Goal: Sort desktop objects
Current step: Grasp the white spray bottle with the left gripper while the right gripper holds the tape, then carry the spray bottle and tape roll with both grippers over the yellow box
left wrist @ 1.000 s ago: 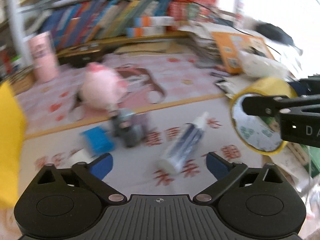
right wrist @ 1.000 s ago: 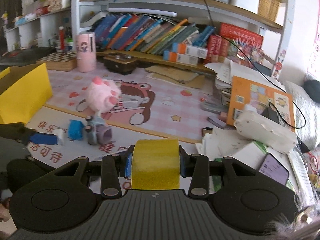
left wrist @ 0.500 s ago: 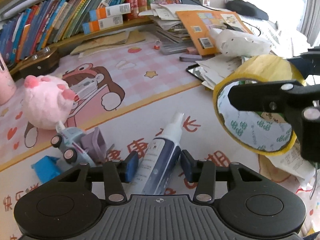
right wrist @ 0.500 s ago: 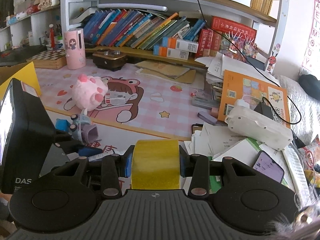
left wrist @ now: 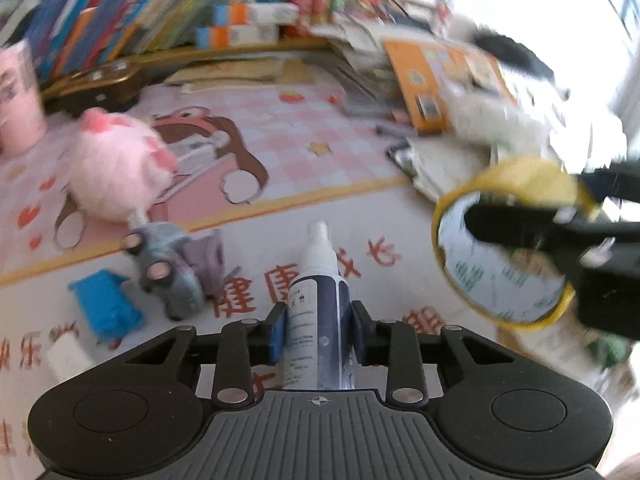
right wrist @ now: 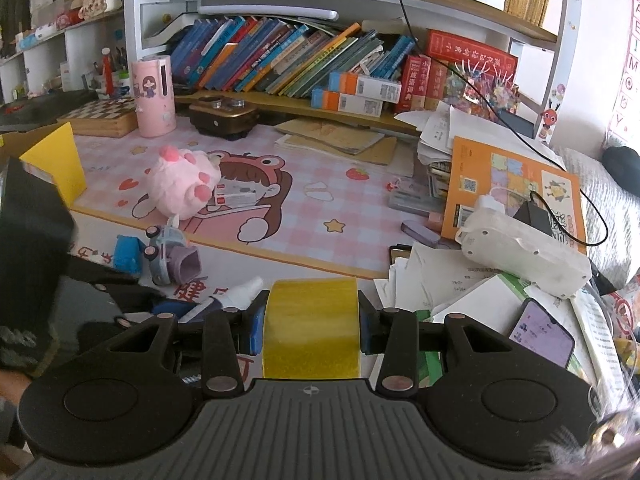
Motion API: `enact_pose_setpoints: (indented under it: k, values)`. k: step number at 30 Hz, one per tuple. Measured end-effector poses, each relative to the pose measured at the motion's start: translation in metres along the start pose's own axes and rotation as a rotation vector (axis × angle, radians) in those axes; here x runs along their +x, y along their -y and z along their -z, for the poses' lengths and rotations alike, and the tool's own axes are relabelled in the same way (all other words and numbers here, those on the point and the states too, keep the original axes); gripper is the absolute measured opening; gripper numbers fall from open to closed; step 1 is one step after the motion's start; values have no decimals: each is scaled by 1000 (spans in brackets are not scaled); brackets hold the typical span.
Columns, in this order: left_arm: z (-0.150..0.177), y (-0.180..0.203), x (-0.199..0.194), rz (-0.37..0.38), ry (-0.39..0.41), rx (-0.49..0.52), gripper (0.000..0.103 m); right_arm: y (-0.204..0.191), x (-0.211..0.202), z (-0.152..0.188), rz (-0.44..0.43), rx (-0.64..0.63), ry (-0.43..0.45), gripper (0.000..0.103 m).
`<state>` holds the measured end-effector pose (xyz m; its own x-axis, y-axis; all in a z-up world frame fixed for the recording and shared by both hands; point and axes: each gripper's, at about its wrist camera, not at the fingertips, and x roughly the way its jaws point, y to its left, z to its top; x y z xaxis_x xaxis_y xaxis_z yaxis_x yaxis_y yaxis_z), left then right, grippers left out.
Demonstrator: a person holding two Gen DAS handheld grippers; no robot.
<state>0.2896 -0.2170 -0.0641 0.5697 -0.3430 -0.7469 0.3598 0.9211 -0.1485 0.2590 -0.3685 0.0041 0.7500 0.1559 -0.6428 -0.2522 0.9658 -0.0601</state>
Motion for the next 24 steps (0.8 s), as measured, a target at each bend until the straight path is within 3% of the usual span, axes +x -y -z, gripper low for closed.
enact_pose_setpoints:
  k: [9, 18, 24]
  values:
    - [7, -34, -83, -8, 161, -202, 31, -15, -4, -5, -48, -9, 31, 39]
    - [46, -69, -160, -77, 227, -364, 31, -61, -18, -15, -214, -50, 28, 39]
    - [69, -85, -198, -111, 272, -407, 31, -100, -34, -24, -340, -39, 12, 39]
